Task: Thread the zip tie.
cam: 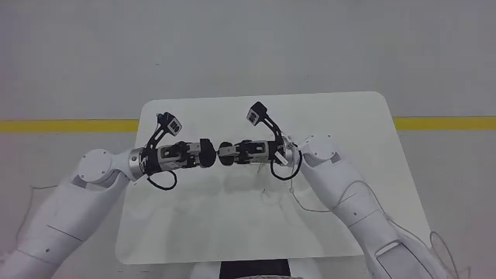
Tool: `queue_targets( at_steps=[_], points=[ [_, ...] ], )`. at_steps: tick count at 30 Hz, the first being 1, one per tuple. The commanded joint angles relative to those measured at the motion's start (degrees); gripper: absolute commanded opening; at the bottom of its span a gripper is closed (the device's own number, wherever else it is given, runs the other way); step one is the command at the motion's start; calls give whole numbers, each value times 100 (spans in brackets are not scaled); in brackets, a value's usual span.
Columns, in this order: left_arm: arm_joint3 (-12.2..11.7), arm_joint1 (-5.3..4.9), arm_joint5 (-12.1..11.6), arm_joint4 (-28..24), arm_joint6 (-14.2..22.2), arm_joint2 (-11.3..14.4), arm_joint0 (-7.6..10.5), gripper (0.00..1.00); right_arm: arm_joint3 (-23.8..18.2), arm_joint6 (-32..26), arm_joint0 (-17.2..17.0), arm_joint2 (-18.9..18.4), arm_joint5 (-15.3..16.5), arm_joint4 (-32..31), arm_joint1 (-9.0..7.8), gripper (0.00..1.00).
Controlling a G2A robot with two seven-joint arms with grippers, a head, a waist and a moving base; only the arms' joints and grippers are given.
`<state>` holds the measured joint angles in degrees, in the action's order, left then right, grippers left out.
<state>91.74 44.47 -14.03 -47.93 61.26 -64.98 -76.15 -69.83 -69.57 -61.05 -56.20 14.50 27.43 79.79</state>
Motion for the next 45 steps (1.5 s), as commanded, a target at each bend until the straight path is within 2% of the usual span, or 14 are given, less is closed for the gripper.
queue_targets(
  at_steps=[1, 9, 23, 30, 35, 36, 37, 45],
  points=[
    [-11, 7, 3, 10, 12, -6, -12, 30, 11, 2, 12, 19, -1, 10, -2, 0],
    [-17, 35, 23, 30, 40, -40, -55, 20, 62, 6, 47, 88, 1, 69, -13, 0],
    [16, 74, 98, 106, 57, -111, -113, 16, 51, 24, 77, 154, 7, 100, -45, 0],
    [46, 89, 119, 137, 63, -161, -155, 0, 29, 48, 78, 178, -1, 122, -62, 0],
    [74, 97, 135, 153, 66, -203, -195, 0, 0, 42, 63, 167, 11, 162, -80, 0],
    [80, 98, 135, 158, 69, -214, -208, 0, -3, 28, 63, 166, 0, 162, -85, 20],
    [84, 99, 134, 161, 68, -224, -217, 0, 2, 47, 60, 157, -18, 158, -91, 100],
    [99, 90, 83, 173, 115, -411, -302, 0, -95, 241, -120, -243, -85, 80, -231, 100]
  ],
)
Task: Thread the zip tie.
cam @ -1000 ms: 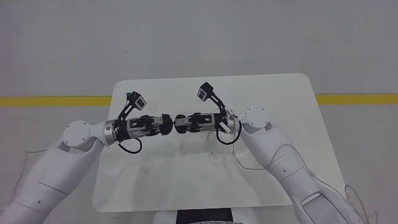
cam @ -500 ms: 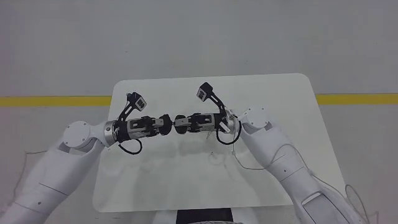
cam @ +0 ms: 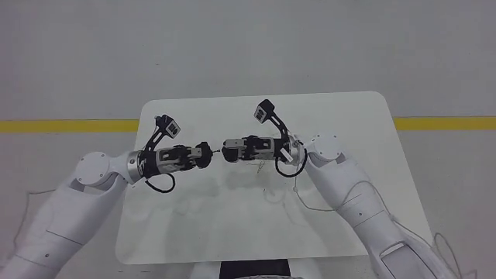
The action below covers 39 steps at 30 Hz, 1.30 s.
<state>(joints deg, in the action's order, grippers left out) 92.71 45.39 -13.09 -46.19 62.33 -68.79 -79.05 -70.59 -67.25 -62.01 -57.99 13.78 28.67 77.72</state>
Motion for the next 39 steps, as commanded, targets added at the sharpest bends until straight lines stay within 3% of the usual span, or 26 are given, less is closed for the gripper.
queue_targets(
  at_steps=[1, 6, 8, 16, 22, 25, 33, 36, 39],
  points=[
    [5, -6, -21, 4, 23, -66, -27, 0, -36, 51, -47, -151, -27, -145, -58, 100],
    [-23, -20, -139, -22, 112, -235, -114, 0, -216, 103, -146, -403, -11, -629, -181, 100],
    [68, -26, -308, 83, 226, -301, -97, 0, -216, 103, -146, -403, -11, -629, -181, 100],
    [72, -14, -275, 35, 108, -283, -106, 0, -216, 103, -146, -403, -11, -629, -181, 100],
    [-278, -3, -637, -111, -179, -549, -193, 0, -216, 103, -146, -403, -11, -629, -181, 100],
    [-317, -1, -639, -281, -113, -758, -292, 0, -230, 133, -146, -398, -15, -671, -182, 100],
    [-273, 60, -639, -319, -64, -1166, -458, 0, -871, 264, 206, 64, -486, -3172, -296, 100],
    [-263, 90, -639, -335, -28, -1233, -484, 0, -1110, -140, 438, 370, -238, -4102, -330, 100],
    [-263, 90, -639, -335, -28, -1233, -484, 0, -1131, -194, 475, 424, -187, -4276, -336, 100]
  ],
)
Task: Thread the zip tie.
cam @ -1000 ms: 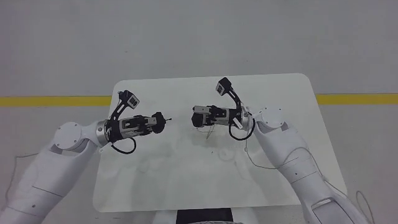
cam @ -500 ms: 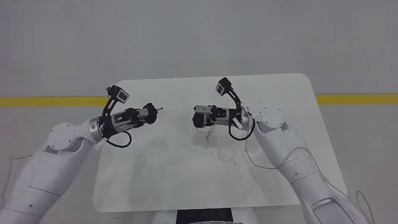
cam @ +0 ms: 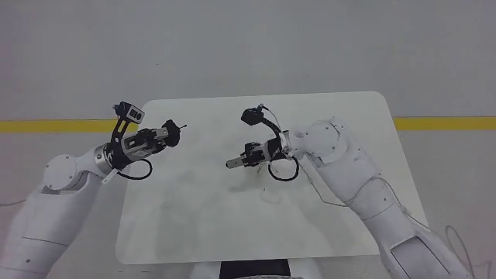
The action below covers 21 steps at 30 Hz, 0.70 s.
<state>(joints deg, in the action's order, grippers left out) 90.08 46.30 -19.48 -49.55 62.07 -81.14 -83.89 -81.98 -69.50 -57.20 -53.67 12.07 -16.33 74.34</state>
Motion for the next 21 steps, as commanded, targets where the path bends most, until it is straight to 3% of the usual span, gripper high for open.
queue_targets(
  at_steps=[1, 5, 8, 12, 13, 16, 19, 20, 21],
  points=[
    [0, -1, 0, 1, -2, 2, 1, 0, 7, 31, -6, -8, -16, 224, 1, 100],
    [0, -1, 0, 1, -2, 2, 1, 0, 7, 31, -6, -8, -16, 224, 1, 100],
    [0, -1, 0, 1, -2, 2, 1, 0, -54, 92, 125, 133, 46, -465, -17, 100],
    [0, -1, 0, 1, -2, 2, 1, 0, 37, 98, 550, 384, 511, -1200, -2, 100],
    [0, -1, 0, 1, -2, 2, 1, 0, 95, 104, 685, 487, 724, -1381, 11, 100],
    [0, -1, 0, 1, -2, 2, 1, 0, 136, 77, 994, 854, 741, -1741, 53, 100],
    [0, -1, 0, 1, -2, 2, 1, 0, 321, 121, 1326, 1498, 741, -2111, 106, 100],
    [0, -1, 0, 1, -2, 2, 1, 0, 408, 125, 1499, 1823, 741, -2549, 114, 100],
    [0, -1, 0, 1, -2, 2, 1, 0, 425, 154, 1529, 1891, 741, -2646, 117, 100]
  ],
)
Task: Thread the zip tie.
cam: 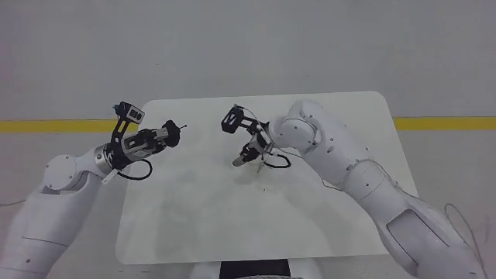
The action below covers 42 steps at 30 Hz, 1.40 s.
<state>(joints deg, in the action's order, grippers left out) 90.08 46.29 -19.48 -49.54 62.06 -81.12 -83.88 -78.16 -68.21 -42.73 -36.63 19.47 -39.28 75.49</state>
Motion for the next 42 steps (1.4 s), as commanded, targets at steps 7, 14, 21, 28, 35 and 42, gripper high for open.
queue_targets(
  at_steps=[7, 14, 21, 28, 35, 42],
  points=[
    [0, 0, 0, 0, 0, 0, 0, 0, 43, 25, 82, 188, 1, -351, 2, 100],
    [0, 0, 0, 0, 0, 0, 0, 0, 146, 219, 310, 866, 1, -1071, 35, 100],
    [0, 0, 0, 0, 0, 0, 0, 0, 461, 397, 793, 1814, 1, -1197, 143, 100],
    [0, 0, 0, 0, 0, 0, 0, 0, 502, 486, 753, 1801, -10, -1239, 138, 100],
    [0, 0, 0, 0, 0, 0, 0, 0, 763, 319, 876, 1841, 1, -965, 154, 100],
    [0, 0, 0, 0, 0, 0, 0, 0, 895, 281, 1192, 2180, 1, -269, 142, 13]
  ],
)
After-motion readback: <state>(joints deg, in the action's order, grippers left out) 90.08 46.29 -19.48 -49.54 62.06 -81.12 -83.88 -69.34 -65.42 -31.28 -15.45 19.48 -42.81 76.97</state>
